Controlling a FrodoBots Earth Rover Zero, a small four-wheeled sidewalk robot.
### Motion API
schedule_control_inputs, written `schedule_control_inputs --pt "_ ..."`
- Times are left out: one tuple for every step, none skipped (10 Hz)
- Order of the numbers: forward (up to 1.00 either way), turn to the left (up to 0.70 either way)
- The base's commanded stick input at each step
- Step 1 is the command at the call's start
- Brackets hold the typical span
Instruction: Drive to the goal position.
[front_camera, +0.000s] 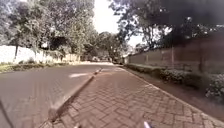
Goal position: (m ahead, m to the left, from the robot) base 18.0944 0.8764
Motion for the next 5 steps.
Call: schedule_control_inputs --pt "0.70 0.00" --pt "0.70 0.00" --pt "0.70 0.00" --pt "0.70 0.00" --pt "0.70 0.00"
